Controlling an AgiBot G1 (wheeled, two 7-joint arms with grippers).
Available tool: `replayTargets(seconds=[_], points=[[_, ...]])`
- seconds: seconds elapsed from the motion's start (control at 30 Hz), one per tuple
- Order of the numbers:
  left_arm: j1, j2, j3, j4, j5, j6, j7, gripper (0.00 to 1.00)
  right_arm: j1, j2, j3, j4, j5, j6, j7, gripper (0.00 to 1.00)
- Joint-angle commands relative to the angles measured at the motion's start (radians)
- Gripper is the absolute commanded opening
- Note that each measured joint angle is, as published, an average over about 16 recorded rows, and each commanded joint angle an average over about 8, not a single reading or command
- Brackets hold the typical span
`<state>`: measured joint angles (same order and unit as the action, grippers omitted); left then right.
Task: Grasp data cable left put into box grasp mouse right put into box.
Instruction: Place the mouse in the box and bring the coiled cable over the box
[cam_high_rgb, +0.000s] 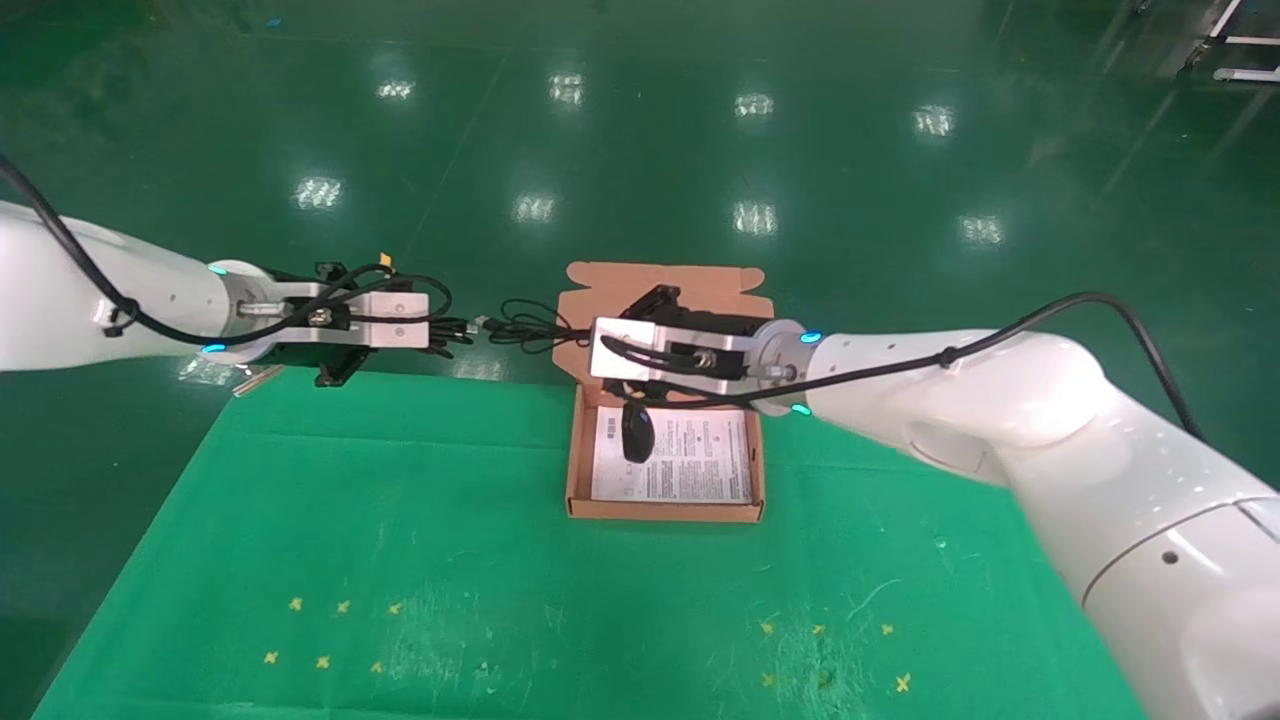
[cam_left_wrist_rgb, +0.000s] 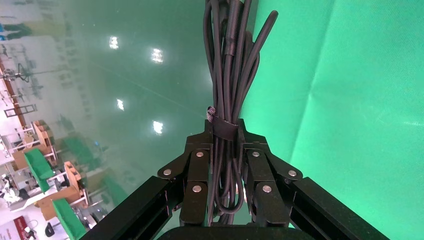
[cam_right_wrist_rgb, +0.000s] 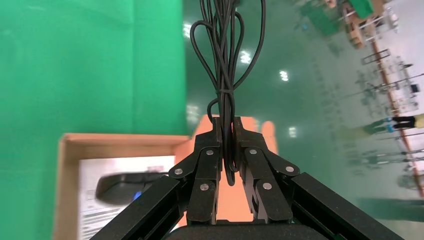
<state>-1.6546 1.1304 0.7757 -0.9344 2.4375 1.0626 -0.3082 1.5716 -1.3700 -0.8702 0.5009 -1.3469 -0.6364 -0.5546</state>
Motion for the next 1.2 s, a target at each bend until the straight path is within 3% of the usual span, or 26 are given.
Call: replayTargets(seconds=[0.03,0.43,0.67,0.7,0.9,0.97,1.2], points=[[0.001,0.0,0.0,-0.003,0.002,0.001,-0.003,0.0,-0.009,-0.001,-0.025,0.006,0.025,0.009,0.004,0.0],[0.002,-0.002,0.0,-0.008,0.003,0.003,-0.006,0.0,-0.04,0.003,-0.125,-0.074,0.142,0.131,0.097,0.0],[0.002,-0.002,0.0,-0.009,0.004,0.003,-0.007,0.0,-0.046,0.003,-0.18,-0.123,0.172,0.156,0.158,0.01],[0.002,-0.002,0.0,-0.009,0.004,0.003,-0.007,0.0,-0.046,0.003,-0.19,-0.128,0.174,0.154,0.168,0.06],[0.003,-0.001,0.001,-0.009,0.004,0.003,-0.007,0.0,-0.046,0.008,-0.236,-0.146,0.181,0.142,0.209,0.81],[0.003,0.0,0.001,-0.009,0.002,0.003,-0.007,0.0,-0.047,0.013,-0.244,-0.142,0.184,0.141,0.216,1.0],[0.017,0.028,-0.001,-0.009,-0.025,-0.021,0.005,0.0,-0.05,0.033,-0.266,-0.115,0.182,0.149,0.238,1.0]])
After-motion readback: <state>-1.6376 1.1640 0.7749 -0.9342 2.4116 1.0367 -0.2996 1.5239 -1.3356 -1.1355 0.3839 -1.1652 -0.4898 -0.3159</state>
